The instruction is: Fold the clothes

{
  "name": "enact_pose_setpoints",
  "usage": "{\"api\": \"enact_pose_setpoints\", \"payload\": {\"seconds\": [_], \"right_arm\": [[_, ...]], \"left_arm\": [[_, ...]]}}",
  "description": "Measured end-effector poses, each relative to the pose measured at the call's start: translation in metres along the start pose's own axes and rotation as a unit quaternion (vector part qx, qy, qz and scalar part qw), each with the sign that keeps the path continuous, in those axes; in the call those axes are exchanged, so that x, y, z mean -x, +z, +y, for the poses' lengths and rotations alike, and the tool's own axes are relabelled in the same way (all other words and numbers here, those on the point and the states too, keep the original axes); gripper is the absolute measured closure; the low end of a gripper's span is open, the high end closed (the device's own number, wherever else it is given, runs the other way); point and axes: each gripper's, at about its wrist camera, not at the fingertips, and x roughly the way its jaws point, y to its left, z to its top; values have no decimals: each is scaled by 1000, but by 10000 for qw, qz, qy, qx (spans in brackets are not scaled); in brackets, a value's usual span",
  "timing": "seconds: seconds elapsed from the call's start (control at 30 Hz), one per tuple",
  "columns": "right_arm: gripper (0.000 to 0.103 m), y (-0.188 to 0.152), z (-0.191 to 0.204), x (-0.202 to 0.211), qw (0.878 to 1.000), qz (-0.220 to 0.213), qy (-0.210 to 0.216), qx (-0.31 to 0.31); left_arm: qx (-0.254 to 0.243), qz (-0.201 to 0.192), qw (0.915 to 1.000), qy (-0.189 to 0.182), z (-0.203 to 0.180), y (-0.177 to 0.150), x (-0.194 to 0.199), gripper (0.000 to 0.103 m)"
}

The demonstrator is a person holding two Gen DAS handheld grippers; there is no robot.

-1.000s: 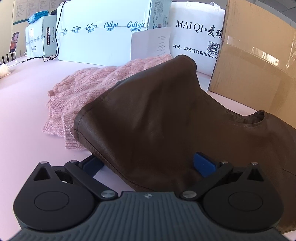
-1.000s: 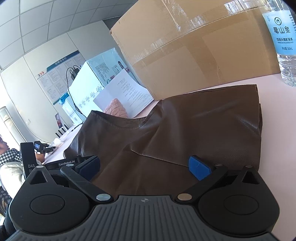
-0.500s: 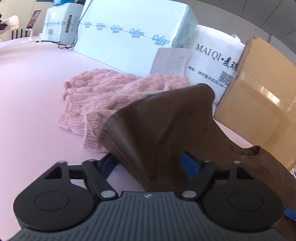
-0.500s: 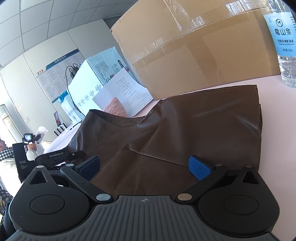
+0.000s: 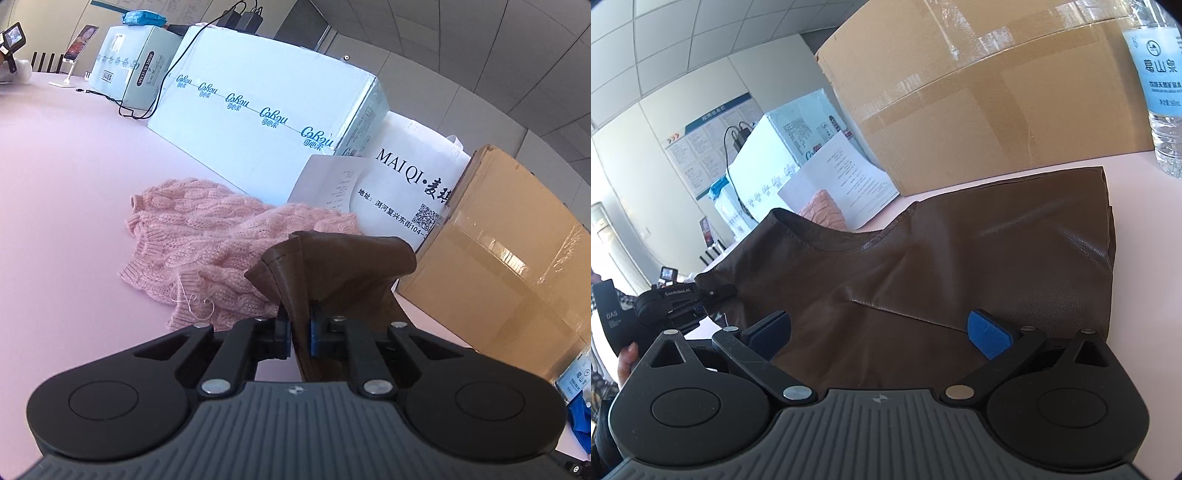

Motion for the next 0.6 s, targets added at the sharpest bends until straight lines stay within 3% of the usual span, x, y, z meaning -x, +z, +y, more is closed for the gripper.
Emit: {"api": "enact_pose_setpoints", "payload": {"seconds": [0.17,0.27,0.33,0.43,0.6], "right_arm": [[0,-4,5,20,9995,157,114,-238],[0,-7,11,51,9967,107,471,-650],[0,-9,14,80,9950,-156,540,-823],[0,-15,14,116,9929,-403,345,-1064],[0,-34,8,144,9861,-319,-278,-1606]], "left_arm": [[405,492,9979,-102,20,1,14,98],[221,602,9978,-161,26,-5,35,98],[123,631,9977,-196,29,-10,47,98],[186,794,9962,-292,43,-14,59,98],[379,910,9945,-346,61,-17,56,97]]}}
